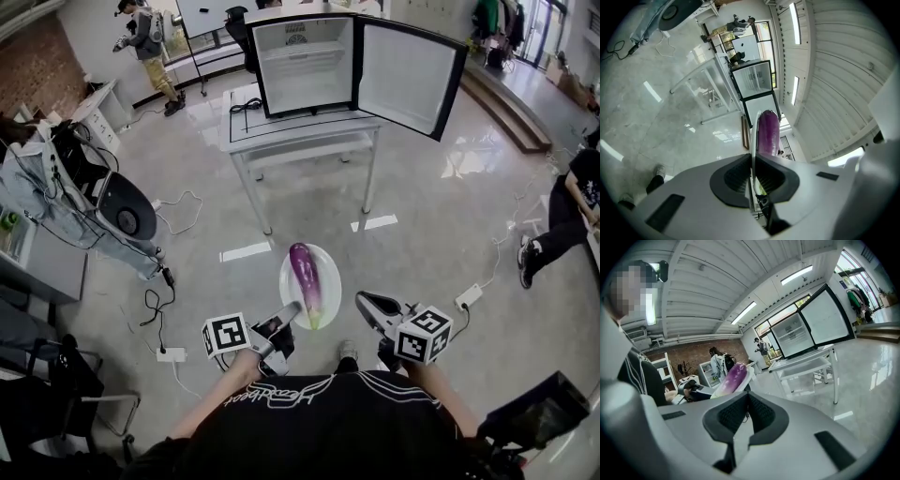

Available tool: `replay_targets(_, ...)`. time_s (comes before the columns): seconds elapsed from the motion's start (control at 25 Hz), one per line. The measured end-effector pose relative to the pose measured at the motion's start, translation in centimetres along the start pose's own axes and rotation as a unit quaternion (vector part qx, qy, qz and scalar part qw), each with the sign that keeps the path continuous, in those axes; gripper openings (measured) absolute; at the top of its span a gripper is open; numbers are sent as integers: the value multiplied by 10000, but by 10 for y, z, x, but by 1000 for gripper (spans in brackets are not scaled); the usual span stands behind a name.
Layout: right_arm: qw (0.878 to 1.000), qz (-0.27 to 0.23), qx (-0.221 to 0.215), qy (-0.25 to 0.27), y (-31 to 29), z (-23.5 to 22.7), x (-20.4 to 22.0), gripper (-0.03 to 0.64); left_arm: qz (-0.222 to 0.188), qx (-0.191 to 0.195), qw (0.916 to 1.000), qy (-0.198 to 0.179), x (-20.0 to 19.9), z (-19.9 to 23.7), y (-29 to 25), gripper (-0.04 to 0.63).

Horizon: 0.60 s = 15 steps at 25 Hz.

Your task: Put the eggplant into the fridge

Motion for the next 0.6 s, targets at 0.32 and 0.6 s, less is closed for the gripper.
replay_targets(0.32, 9999, -4, 20, -123, -26, -102, -47, 6, 79, -102, 9999, -23, -20, -13, -113, 31)
replay_targets(0.6, 9988, -316, -162, -342, -39, -182, -105, 6, 140, 69, 9999, 19, -27, -35, -207, 31)
Point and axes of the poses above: the fingertips, and each gripper's own axes: y backward along the fingers, z to its left, x out of its underside, the point moved 3 cm from there along y, backward along the fingers, and after that the axes turned 13 degrees about -z, right-handed, at the moved point
